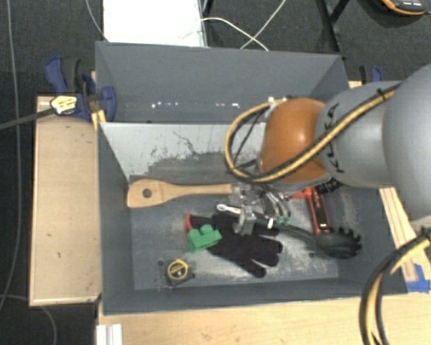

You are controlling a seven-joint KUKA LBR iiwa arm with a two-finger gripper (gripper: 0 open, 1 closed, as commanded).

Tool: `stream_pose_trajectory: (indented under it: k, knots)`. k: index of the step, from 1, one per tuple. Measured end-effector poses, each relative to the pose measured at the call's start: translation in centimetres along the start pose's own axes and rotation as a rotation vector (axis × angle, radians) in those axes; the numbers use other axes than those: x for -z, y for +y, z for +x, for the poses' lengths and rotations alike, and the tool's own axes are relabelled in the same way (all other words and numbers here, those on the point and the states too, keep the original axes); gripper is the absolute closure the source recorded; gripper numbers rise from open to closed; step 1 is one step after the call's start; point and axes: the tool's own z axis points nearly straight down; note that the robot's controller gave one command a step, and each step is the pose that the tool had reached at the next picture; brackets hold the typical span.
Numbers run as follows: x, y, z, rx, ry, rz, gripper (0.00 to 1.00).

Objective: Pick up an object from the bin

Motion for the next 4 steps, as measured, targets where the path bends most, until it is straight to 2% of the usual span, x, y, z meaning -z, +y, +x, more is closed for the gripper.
stream_pose_trajectory:
  k: [1,2,3,4]
  knots:
    - [0.0,1.7,0.1,-0.028,-0.002,-0.002,1.00]
    - [0.1,0.6,0.3,-0.023,0.001,0.000,1.00]
    - [0.7,2.9,0.8,-0.030,0.001,-0.003,1.00]
    - [1.1,2.2,0.6,-0.022,-0.002,-0.002,1.00]
